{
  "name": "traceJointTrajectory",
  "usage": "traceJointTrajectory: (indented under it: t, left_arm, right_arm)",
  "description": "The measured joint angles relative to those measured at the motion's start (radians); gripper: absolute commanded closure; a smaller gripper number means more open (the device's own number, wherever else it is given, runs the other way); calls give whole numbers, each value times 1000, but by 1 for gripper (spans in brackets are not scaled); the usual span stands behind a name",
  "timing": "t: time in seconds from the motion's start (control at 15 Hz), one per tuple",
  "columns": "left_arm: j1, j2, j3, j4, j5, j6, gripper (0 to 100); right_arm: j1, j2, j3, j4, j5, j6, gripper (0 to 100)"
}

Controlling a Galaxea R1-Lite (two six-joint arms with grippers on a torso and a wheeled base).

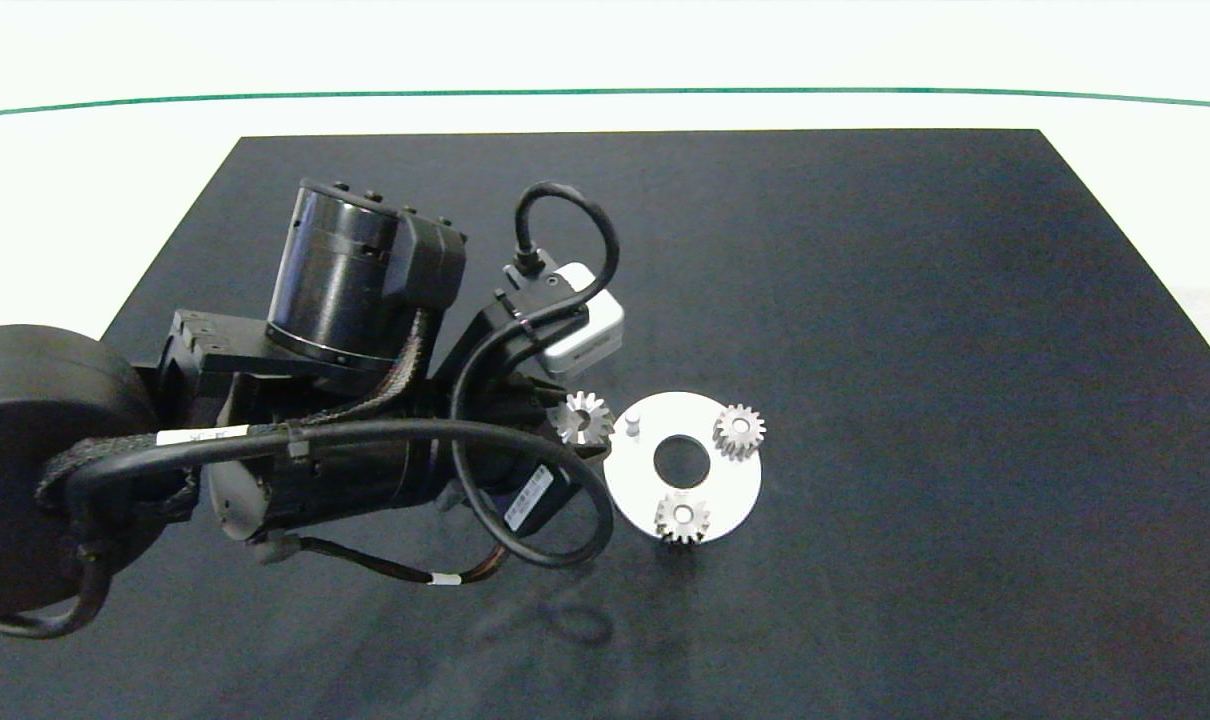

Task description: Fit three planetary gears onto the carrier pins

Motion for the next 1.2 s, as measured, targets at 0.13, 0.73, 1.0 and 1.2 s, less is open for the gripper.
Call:
traceJointTrajectory:
  t: [0.13, 0.73, 1.0, 1.2]
  left_arm:
    - [-33, 40, -60, 11, 24, -1, 90]
    - [-31, 209, -224, 83, 91, 12, 90]
    - [-14, 231, -245, 82, 91, 21, 90]
    - [-11, 243, -251, 83, 91, 20, 90]
  right_arm:
    - [1, -5, -3, 0, 0, 0, 0]
    - [7, -13, -5, 0, 0, 0, 0]
    - [7, -13, -4, 0, 0, 0, 0]
    - [5, -14, -4, 0, 0, 0, 0]
